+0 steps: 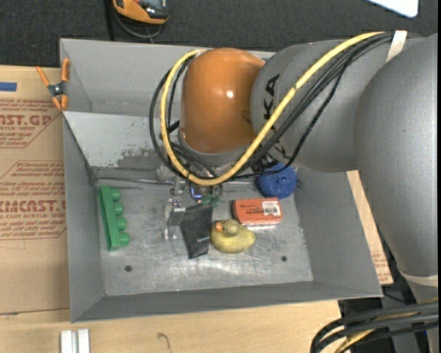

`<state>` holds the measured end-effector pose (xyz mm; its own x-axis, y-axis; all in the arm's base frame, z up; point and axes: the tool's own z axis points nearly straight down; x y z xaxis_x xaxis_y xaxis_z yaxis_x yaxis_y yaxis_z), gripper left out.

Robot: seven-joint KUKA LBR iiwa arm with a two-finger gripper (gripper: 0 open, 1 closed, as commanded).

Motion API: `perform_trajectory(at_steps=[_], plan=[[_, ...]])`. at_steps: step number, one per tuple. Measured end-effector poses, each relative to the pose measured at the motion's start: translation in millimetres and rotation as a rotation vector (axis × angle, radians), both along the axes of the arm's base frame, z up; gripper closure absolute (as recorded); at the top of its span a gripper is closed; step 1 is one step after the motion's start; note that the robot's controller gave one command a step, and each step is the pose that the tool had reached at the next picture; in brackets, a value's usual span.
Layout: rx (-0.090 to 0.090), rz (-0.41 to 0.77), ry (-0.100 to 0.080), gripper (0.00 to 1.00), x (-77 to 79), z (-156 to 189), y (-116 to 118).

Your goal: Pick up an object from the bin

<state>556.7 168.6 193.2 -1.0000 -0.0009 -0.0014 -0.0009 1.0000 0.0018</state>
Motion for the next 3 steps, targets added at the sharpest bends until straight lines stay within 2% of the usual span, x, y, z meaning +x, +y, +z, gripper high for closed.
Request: perform_trajectory(at_steps=[1, 2, 3], plan=[[0.0, 0.167, -0.007, 0.0, -5.8, -17.5, -10.3], [-0.001, 0.368, 0.001, 0.0, -7.5, -36.3, -46.7], [-0.001, 0.267, -0.008, 0.0, -5.2, -73.5, -69.6]])
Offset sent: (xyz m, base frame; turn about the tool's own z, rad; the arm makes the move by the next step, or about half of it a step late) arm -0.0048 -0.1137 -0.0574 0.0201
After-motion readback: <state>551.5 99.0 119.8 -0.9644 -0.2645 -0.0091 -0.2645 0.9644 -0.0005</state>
